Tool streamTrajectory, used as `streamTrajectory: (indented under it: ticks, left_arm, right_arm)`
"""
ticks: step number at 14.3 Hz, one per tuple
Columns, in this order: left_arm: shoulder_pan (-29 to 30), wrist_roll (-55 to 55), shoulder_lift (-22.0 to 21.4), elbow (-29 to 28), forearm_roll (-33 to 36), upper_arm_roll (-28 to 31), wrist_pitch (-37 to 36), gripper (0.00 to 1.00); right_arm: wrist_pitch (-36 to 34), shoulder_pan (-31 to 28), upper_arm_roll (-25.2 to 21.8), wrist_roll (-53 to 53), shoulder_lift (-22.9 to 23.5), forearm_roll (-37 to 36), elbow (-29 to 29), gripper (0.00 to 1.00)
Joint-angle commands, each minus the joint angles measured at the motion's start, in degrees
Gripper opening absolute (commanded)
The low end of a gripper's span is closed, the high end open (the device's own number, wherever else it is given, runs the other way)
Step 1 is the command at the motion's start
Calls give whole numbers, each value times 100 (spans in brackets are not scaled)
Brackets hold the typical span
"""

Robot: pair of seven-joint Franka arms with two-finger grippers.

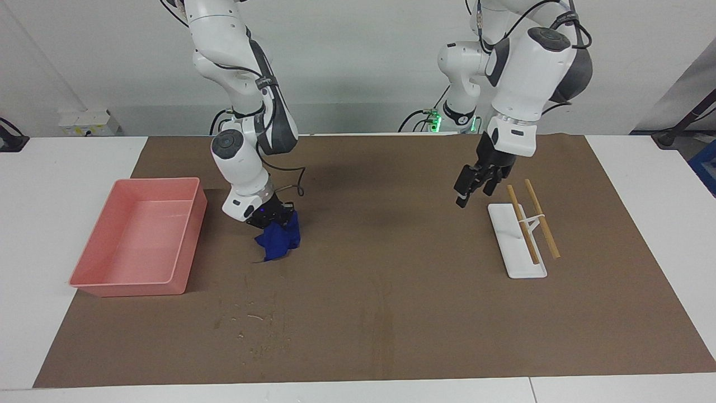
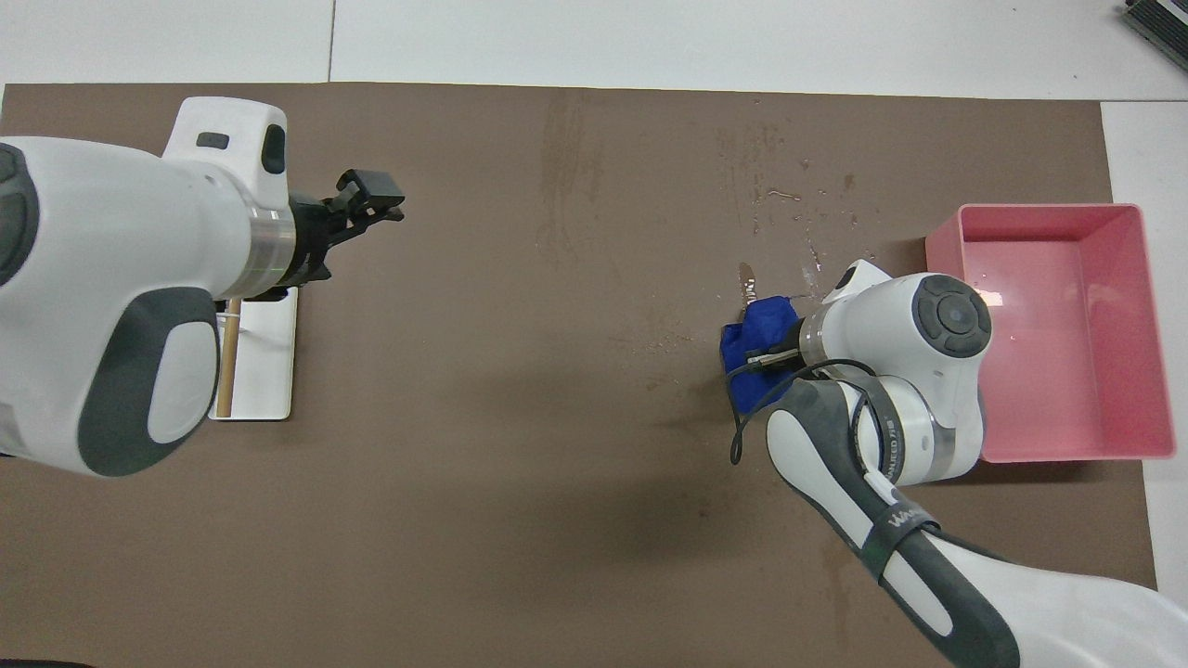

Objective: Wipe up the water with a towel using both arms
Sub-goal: 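Lower the cloth onto the water with the right gripper while the left retracts, then wipe the cloth across the water puddle with the right gripper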

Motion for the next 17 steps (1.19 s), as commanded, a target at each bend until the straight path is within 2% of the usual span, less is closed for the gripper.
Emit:
streamTrajectory:
  ticks: [1, 3, 7, 8, 9, 10, 13, 15, 17]
  left_arm:
    - [389, 2264, -98, 364, 524, -16, -1190, 100]
    - [723, 3243, -107, 680, 562, -8, -1702, 100]
    - [918, 3335, -11, 1636, 307, 19, -2913, 100]
    - [935, 3334, 112, 2014, 306, 19, -3326, 100]
    - [935, 3343, 165, 2148, 298, 10, -3408, 100]
    - [1031, 3335, 113, 2028, 306, 19, -3218, 100]
    - [1076, 3291, -360, 1080, 315, 45, -2882, 100]
    - [1093, 3273, -336, 1094, 298, 36, -2611, 100]
    - [1155, 3282, -265, 1313, 158, 62, -2688, 100]
  right_arm:
    - [398, -60, 34, -106, 355, -90, 222, 0]
    - [478, -60, 43, -106, 812, -73, 661, 0]
    - [1057, -34, 43, -115, 1507, -63, 1172, 0]
    - [1084, -51, 43, -141, 1648, -72, 1347, 0]
    - [1041, -60, 34, -150, 1736, -90, 1522, 0]
    - [1041, -60, 34, -150, 1833, -90, 1672, 0]
    - [1075, -95, 34, -150, 2158, -90, 2121, 0]
    - [1102, -104, 34, -150, 2308, -99, 2314, 0]
    - [1093, -130, 34, -150, 2431, -108, 2525, 0]
